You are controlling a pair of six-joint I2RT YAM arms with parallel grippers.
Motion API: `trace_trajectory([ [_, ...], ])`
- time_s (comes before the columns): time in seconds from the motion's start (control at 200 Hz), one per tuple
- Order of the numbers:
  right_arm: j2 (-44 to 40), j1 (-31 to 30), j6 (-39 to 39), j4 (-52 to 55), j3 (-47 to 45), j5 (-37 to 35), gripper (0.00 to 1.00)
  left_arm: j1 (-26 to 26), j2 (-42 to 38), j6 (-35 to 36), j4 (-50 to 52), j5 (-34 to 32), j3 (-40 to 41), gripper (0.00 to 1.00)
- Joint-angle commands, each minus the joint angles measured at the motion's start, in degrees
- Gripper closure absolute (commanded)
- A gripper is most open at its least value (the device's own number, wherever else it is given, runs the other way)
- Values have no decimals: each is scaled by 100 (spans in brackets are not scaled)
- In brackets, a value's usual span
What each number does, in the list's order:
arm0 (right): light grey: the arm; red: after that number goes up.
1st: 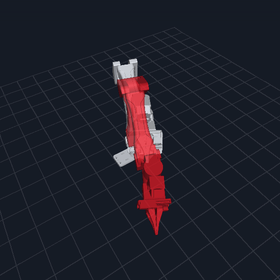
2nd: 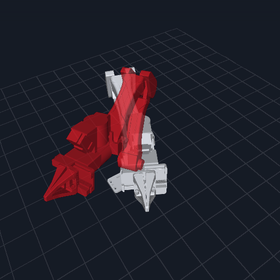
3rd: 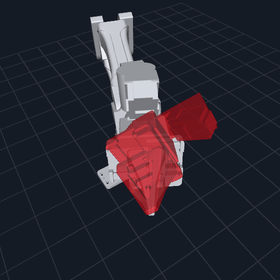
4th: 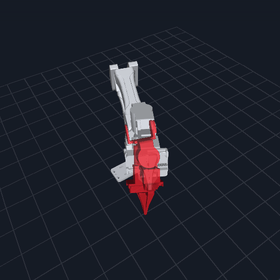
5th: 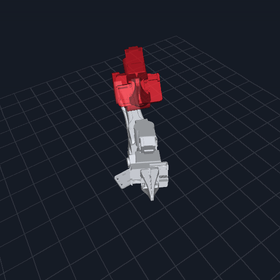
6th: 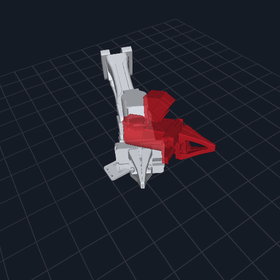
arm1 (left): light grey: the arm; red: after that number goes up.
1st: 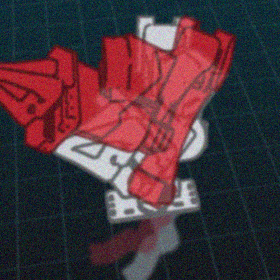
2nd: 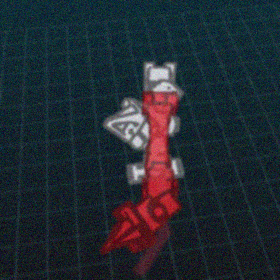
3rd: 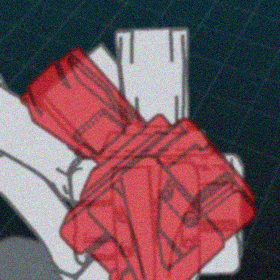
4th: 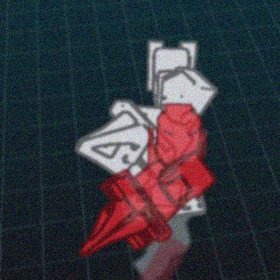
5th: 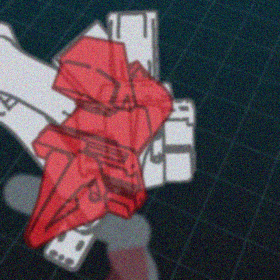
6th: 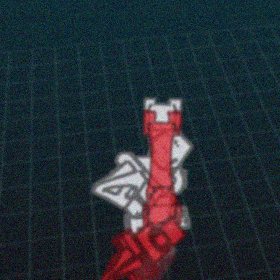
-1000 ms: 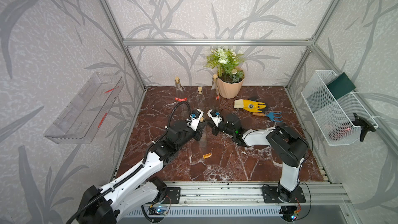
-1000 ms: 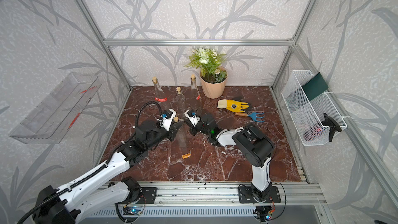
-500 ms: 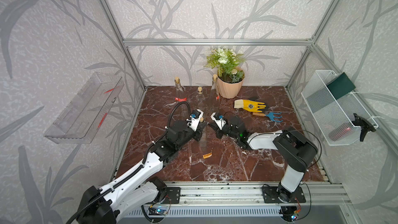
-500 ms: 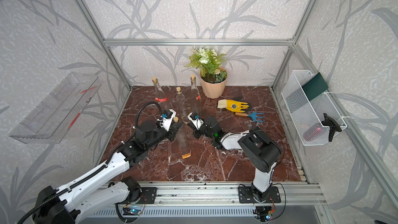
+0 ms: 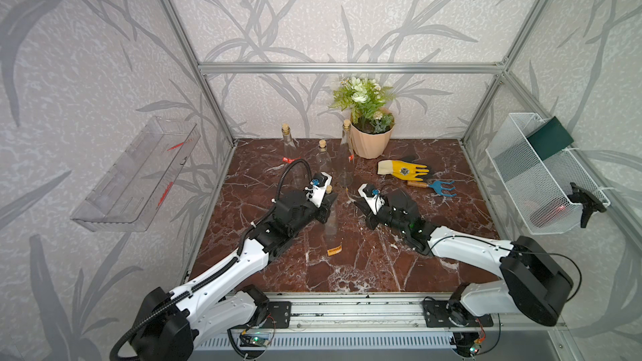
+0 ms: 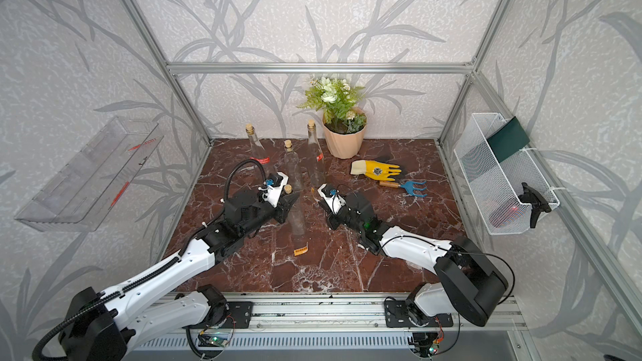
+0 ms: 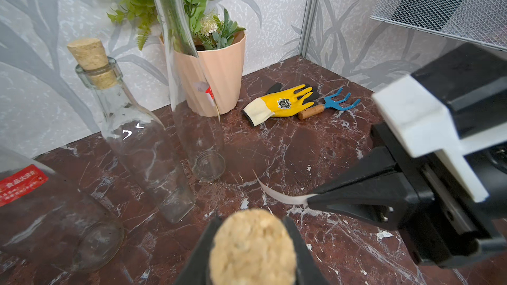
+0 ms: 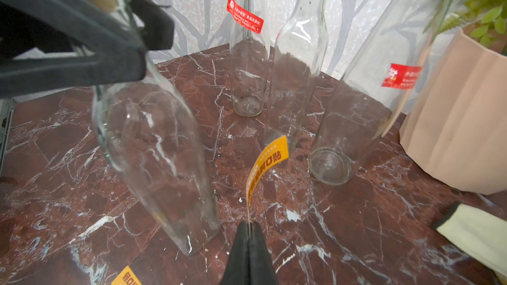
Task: Remove the label from the bottle
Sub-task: Tear open the label from the bottle, then place the bottle at the center of the board.
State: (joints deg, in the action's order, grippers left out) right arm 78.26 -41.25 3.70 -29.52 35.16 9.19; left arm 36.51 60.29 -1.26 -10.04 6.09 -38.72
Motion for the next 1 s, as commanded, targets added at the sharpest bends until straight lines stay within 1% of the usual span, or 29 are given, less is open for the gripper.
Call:
trace_trajectory([
  [0.0, -438, 12, -222, 518, -236, -162, 100, 97, 213, -129, -418, 41, -415, 100],
  [0.23, -1014, 9, -357, 1051, -495, -589, 100, 240, 837, -33, -687, -2, -967, 100],
  [0.53, -1391, 12, -448, 1241, -742, -854, 100, 330, 1460, -32, -938, -92, -1544, 100],
  [0.62, -1468, 14, -442, 1306, -781, -914, 100, 356, 1545, -13, -897, -286, -1685, 100],
  [0.765, -1535, 12, -436, 1325, -826, -931, 100, 383, 1552, -95, -647, -811, -1856, 100],
  [0.995, -1452, 12, -465, 1249, -746, -896, 100, 383, 1348, -83, -470, -1509, -1675, 100],
])
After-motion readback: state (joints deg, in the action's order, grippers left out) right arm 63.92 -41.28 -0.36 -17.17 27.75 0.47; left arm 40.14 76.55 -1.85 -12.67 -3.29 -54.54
